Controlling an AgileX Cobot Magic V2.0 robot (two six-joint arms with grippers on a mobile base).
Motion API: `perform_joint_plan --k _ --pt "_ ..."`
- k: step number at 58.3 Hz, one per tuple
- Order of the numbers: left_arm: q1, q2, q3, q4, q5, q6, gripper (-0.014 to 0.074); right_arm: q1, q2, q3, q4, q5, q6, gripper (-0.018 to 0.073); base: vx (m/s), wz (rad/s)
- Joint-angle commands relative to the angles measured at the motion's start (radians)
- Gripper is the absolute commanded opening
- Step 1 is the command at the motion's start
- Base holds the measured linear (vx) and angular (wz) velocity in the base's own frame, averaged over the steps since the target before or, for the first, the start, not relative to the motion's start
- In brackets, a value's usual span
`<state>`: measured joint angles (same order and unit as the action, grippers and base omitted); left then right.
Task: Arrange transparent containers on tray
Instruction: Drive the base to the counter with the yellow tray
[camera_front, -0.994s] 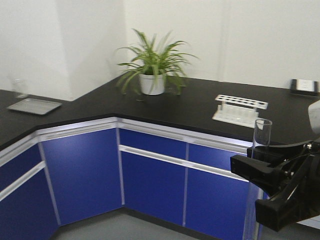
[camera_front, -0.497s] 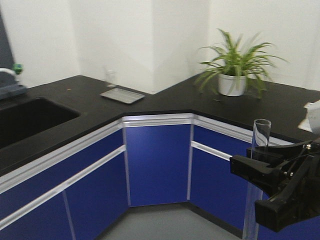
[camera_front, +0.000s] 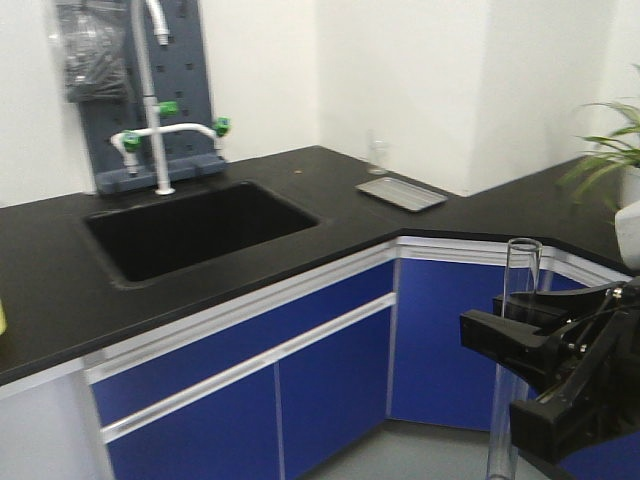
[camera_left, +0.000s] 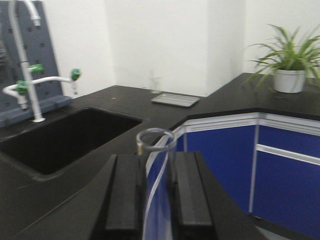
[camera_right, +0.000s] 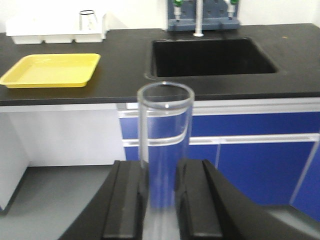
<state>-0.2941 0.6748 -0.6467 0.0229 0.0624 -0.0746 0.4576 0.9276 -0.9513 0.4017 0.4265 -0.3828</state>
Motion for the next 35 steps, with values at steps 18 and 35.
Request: perform_joint_plan --k 18,35 --pt "-0.006 -0.002 -0.034 -0.006 -0.081 -0.009 0.0139 -0.007 -0.009 -0.036 0.012 -0.074 -0.01 0.0072 0.1 0.47" --pt "-0.006 -0.002 -0.034 -0.006 -0.081 -0.009 0.0139 -0.007 -0.009 -0.036 0.012 -0.074 -0.01 0.0072 0.13 0.48"
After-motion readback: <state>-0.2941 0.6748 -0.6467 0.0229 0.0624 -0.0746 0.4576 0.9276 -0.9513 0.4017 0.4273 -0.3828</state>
